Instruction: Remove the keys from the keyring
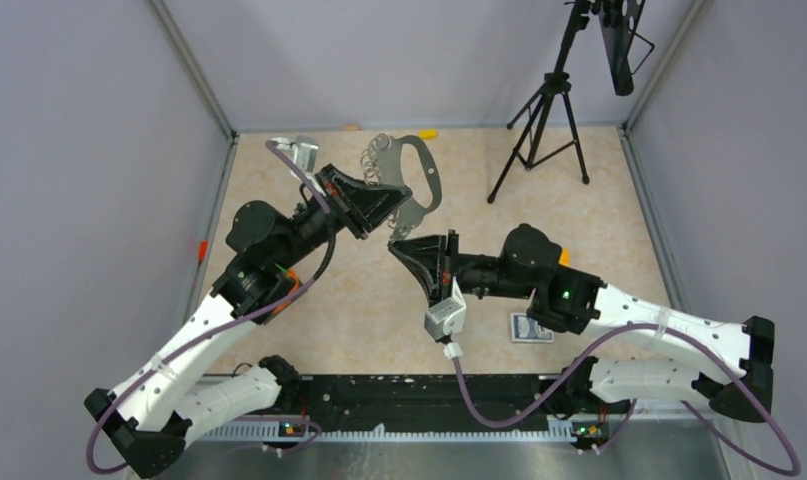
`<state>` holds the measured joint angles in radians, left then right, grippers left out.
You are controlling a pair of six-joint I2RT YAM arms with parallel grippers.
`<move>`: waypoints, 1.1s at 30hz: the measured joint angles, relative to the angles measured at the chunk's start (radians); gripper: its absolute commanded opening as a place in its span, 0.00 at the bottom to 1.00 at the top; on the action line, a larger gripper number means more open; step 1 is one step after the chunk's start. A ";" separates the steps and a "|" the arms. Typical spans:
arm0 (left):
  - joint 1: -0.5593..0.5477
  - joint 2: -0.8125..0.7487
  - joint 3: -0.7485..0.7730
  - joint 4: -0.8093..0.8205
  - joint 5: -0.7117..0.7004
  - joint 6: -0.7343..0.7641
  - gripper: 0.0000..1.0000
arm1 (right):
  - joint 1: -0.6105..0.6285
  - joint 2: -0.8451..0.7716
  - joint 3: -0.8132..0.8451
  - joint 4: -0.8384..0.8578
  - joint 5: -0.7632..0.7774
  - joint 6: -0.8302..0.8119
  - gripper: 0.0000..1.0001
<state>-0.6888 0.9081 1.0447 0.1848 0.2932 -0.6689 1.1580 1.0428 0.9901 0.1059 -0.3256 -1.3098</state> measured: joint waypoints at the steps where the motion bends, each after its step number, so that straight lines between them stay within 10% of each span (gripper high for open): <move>1: 0.000 0.000 -0.002 -0.002 -0.002 0.003 0.00 | 0.001 0.000 0.000 -0.003 0.005 -0.002 0.00; 20: 0.000 -0.001 -0.045 -0.091 -0.091 0.068 0.00 | 0.018 -0.085 -0.068 0.039 0.035 0.045 0.00; 33: 0.000 -0.056 -0.079 -0.185 -0.277 0.193 0.00 | 0.019 -0.220 -0.194 0.058 0.345 0.791 0.00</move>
<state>-0.6884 0.8520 0.9657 -0.0006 0.0158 -0.4759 1.1767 0.8227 0.7963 0.1635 0.0193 -0.5190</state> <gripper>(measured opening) 0.064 0.004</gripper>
